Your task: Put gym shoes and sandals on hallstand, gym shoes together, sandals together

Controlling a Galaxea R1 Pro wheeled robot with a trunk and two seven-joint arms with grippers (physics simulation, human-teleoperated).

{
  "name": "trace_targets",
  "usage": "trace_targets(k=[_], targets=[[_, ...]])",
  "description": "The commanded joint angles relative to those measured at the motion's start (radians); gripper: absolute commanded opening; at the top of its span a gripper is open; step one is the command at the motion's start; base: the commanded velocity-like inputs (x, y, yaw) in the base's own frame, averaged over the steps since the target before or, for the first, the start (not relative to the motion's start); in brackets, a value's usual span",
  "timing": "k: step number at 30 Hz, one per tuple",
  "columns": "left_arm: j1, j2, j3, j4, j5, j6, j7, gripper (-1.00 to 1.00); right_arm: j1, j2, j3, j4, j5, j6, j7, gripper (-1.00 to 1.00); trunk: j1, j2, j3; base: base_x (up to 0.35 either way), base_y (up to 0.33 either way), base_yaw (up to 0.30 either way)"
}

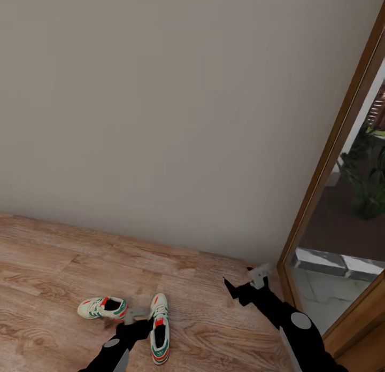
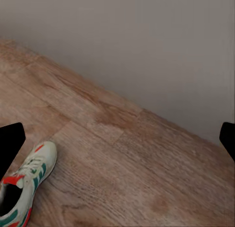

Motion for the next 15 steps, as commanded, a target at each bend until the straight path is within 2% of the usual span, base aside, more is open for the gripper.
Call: trace_targets(k=[1,3,5,6,15], targets=[[0.000,-0.003,0.004,0.000,0.003,0.000,-0.001,1.00,-0.016,-0.001,0.000,-0.004,0.011,0.015,0.035,1.00,0.000,0.000,-0.001,0.000,0.000,0.000],[0.002,-0.006,0.004,0.003,0.003,0.001,-0.001,1.00,-0.047,-0.001,-0.003,-0.009,0.011,0.041,0.107,1.00,0.000,0.000,-0.001,0.000,0.000,0.000],[0.005,-0.007,0.005,0.007,0.005,-0.002,-0.002,1.00,-0.059,-0.002,-0.004,-0.011,0.012,0.051,0.139,1.00,0.000,0.000,-0.001,0.000,0.000,0.000],[0.011,-0.010,0.007,0.014,0.009,-0.009,-0.002,1.00,-0.075,-0.005,-0.010,-0.014,0.013,0.064,0.183,1.00,0.000,0.000,-0.001,0.000,0.000,0.000],[0.016,-0.011,0.010,0.014,0.012,-0.015,0.000,1.00,-0.081,-0.010,-0.022,-0.003,0.014,0.069,0.198,1.00,0.000,0.000,-0.001,0.000,0.000,0.000]])
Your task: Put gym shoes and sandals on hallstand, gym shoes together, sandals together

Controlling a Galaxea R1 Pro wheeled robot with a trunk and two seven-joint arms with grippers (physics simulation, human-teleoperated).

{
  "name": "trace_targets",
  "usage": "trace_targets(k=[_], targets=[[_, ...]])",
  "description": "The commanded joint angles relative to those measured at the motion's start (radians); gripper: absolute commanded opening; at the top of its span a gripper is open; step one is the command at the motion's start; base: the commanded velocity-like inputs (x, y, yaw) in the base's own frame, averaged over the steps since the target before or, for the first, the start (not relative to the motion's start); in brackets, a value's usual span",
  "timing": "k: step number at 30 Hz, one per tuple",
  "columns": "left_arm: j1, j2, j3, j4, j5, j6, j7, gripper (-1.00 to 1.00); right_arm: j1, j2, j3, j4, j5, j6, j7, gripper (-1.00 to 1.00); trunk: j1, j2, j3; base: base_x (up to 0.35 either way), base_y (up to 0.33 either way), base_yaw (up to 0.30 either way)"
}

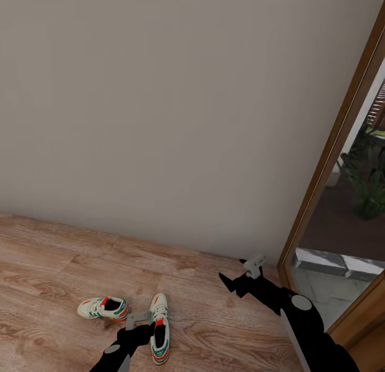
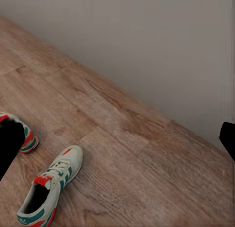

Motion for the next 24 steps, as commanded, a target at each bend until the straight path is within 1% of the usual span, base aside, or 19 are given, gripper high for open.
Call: trace_targets(k=[1,3,5,10,19,21,24], targets=[[-0.001,0.000,0.004,-0.001,0.004,-0.003,0.000,1.00,-0.001,-0.001,-0.004,-0.001,0.010,0.002,0.005,1.00,0.000,0.000,-0.001,0.000,0.000,0.000],[-0.001,0.000,0.003,0.000,0.003,-0.005,0.000,1.00,-0.001,-0.003,-0.019,0.001,0.010,0.002,0.006,1.00,0.007,-0.014,-0.007,0.000,0.000,0.000],[-0.001,0.001,0.001,-0.004,0.002,-0.005,0.003,1.00,-0.001,-0.003,-0.026,0.001,0.010,0.002,0.006,1.00,0.015,-0.028,-0.013,0.000,0.000,0.000],[-0.002,-0.001,-0.002,-0.012,-0.004,-0.005,0.010,1.00,-0.001,-0.003,-0.033,0.002,0.010,0.002,0.005,1.00,0.034,-0.063,-0.030,0.000,0.000,0.000],[-0.016,-0.005,-0.004,-0.017,-0.007,-0.006,0.012,1.00,-0.001,-0.002,-0.044,0.002,0.010,0.002,0.004,1.00,0.069,-0.126,-0.070,0.000,0.000,0.000],[-0.018,-0.007,-0.005,-0.019,-0.008,-0.006,0.015,1.00,-0.001,-0.002,-0.045,0.002,0.010,0.002,0.004,1.00,0.069,-0.126,-0.072,0.000,0.000,0.000],[-0.019,-0.017,-0.016,-0.032,-0.008,-0.004,0.029,1.00,-0.001,-0.002,-0.045,0.002,0.010,0.002,0.004,1.00,0.069,-0.126,-0.075,0.000,0.000,0.000]])
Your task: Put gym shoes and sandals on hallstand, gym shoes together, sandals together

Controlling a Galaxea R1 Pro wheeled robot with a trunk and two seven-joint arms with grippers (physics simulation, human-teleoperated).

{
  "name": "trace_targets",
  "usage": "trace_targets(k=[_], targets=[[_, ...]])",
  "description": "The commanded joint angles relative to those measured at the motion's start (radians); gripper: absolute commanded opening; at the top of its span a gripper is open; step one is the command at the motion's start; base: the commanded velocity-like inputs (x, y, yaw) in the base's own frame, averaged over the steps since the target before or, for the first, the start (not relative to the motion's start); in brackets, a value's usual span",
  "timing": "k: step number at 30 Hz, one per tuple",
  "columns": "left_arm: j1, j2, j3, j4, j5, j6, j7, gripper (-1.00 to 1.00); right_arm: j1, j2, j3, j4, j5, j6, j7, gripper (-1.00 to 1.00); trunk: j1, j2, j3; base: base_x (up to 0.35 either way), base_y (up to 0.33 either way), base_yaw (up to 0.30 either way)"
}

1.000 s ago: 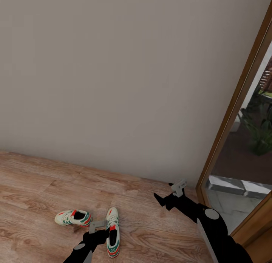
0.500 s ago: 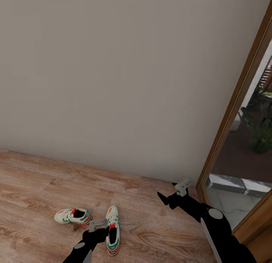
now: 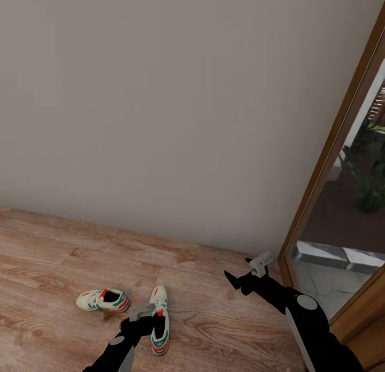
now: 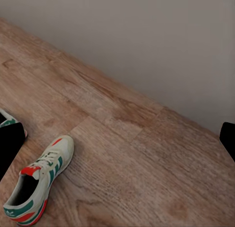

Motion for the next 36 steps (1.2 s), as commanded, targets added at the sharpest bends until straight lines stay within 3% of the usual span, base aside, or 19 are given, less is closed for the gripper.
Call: trace_targets(k=[1,3,4,7,11,16,23,36], targets=[[-0.001,-0.005,-0.002,-0.005,0.002,-0.002,0.006,1.00,-0.001,0.000,0.000,-0.002,0.010,0.002,0.005,1.00,0.000,0.000,-0.001,0.000,0.000,0.000],[-0.001,-0.020,-0.028,-0.024,-0.002,0.000,0.038,1.00,-0.001,0.000,0.000,-0.002,0.010,0.002,0.005,1.00,0.000,0.000,-0.002,0.000,0.000,0.000],[-0.001,-0.030,-0.066,-0.047,-0.009,0.004,0.088,1.00,-0.001,0.000,0.000,-0.002,0.010,0.002,0.005,1.00,0.000,0.000,-0.002,0.000,0.000,0.000],[-0.001,-0.036,-0.117,-0.084,-0.011,0.012,0.166,1.00,-0.001,0.001,0.000,-0.002,0.010,0.002,0.005,1.00,0.000,0.000,-0.002,0.000,0.000,0.000],[0.008,-0.040,-0.159,-0.141,-0.008,0.019,0.242,1.00,-0.001,0.001,0.000,-0.002,0.010,0.002,0.005,1.00,0.000,0.000,-0.002,0.000,0.000,0.000],[0.015,-0.034,-0.167,-0.156,-0.008,0.031,0.259,1.00,-0.001,0.001,0.001,-0.002,0.009,0.002,0.005,1.00,0.000,0.000,-0.002,0.000,0.000,0.000],[0.017,-0.037,-0.171,-0.160,-0.010,0.105,0.264,1.00,-0.001,0.003,0.005,-0.001,0.008,0.002,0.005,1.00,0.000,0.000,-0.002,0.000,0.000,0.000],[0.016,-0.042,-0.171,-0.149,0.014,0.101,0.271,1.00,-0.001,0.001,0.002,-0.002,0.009,0.001,0.005,1.00,0.000,0.000,-0.002,0.000,0.000,0.000]])
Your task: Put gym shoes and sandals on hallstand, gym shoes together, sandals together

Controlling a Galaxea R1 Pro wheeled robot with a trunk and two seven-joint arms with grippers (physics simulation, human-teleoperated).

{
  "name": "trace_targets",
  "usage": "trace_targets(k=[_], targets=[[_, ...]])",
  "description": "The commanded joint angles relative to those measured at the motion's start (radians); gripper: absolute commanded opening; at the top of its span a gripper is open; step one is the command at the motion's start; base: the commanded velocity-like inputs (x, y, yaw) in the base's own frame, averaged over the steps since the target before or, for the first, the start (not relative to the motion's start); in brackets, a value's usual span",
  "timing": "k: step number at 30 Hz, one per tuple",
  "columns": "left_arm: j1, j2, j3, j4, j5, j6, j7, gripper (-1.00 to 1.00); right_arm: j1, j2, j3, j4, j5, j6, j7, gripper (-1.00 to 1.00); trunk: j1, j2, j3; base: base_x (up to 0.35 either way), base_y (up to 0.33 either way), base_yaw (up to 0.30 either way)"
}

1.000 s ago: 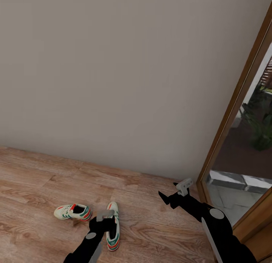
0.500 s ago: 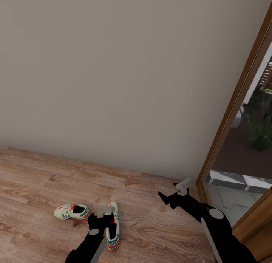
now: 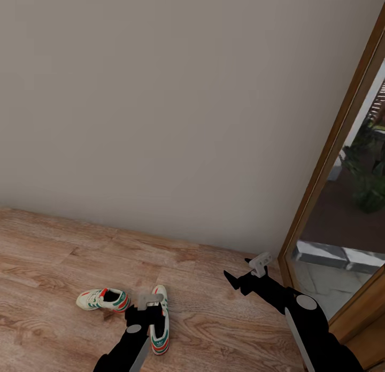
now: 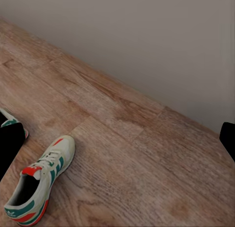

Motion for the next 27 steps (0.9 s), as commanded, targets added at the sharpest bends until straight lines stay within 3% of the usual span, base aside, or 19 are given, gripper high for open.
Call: trace_targets(k=[1,8,15,16,27], targets=[[0.000,0.001,-0.006,-0.002,0.005,0.006,0.008,1.00,-0.001,0.000,0.000,-0.002,0.010,0.003,0.005,1.00,0.004,-0.007,-0.004,0.000,0.000,0.000],[0.000,-0.014,-0.006,-0.003,0.006,-0.002,0.008,1.00,-0.001,0.000,-0.002,-0.002,0.009,0.002,0.005,1.00,0.030,-0.056,-0.033,0.000,0.000,0.000],[0.000,-0.016,-0.006,-0.002,0.006,-0.004,0.008,1.00,-0.001,0.001,-0.041,-0.002,0.008,0.001,0.005,1.00,0.057,-0.105,-0.066,0.000,0.000,0.000],[0.000,-0.016,-0.005,-0.002,0.009,-0.008,0.008,1.00,-0.001,0.001,-0.060,-0.002,0.007,0.001,0.005,1.00,0.057,-0.105,-0.066,0.000,0.000,0.000],[0.000,-0.016,-0.005,-0.001,0.024,-0.031,0.007,1.00,-0.001,0.000,-0.063,-0.003,0.006,0.001,0.006,1.00,0.057,-0.105,-0.068,0.000,0.000,0.000]])
